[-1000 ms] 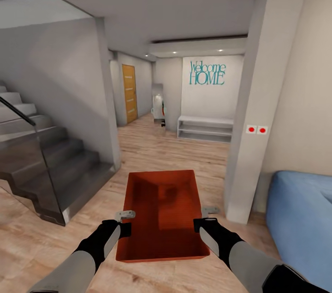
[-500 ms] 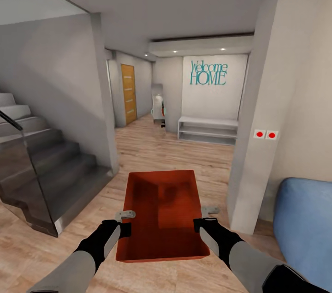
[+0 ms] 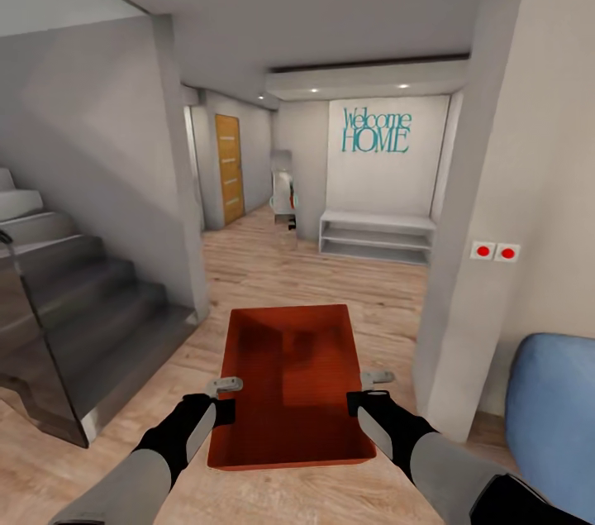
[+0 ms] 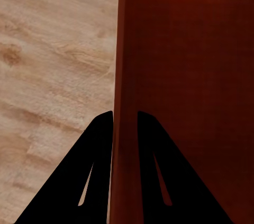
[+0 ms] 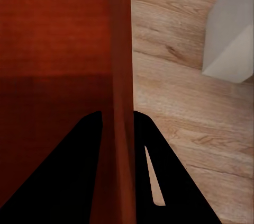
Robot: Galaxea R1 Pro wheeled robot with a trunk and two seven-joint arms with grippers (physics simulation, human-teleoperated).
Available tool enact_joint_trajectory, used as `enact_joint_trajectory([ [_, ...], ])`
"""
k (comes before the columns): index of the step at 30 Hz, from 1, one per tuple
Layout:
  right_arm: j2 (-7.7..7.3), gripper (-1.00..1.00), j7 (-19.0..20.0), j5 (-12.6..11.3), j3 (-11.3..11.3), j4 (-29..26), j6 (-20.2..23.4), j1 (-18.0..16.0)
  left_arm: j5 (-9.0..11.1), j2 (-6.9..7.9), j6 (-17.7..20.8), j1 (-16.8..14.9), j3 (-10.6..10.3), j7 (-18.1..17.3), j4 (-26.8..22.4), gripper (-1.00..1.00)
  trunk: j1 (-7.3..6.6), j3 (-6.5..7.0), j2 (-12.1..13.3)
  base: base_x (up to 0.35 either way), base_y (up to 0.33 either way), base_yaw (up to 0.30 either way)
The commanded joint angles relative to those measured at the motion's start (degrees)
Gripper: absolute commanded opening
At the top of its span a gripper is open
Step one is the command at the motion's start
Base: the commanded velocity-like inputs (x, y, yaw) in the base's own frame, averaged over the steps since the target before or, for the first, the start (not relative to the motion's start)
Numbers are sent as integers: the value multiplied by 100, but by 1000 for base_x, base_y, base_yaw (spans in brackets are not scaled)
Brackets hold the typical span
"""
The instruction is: Move the two storage containers from the living room to the garage. In the garage, place one container on the floor and stack the other container on top of it (either order is fine).
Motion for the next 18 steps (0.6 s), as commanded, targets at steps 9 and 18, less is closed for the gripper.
enact_joint_trajectory([
  [9,-4,-100,-33,-32,-62,-28,18,-10,-114,148,47,7,-39,156,-4,-100,6,-2,-5,323,0,0],
  [18,-4,-100,-33,-32,-62,-28,18,-10,-114,148,47,7,-39,156,-4,-100,6,-2,-5,323,0,0],
])
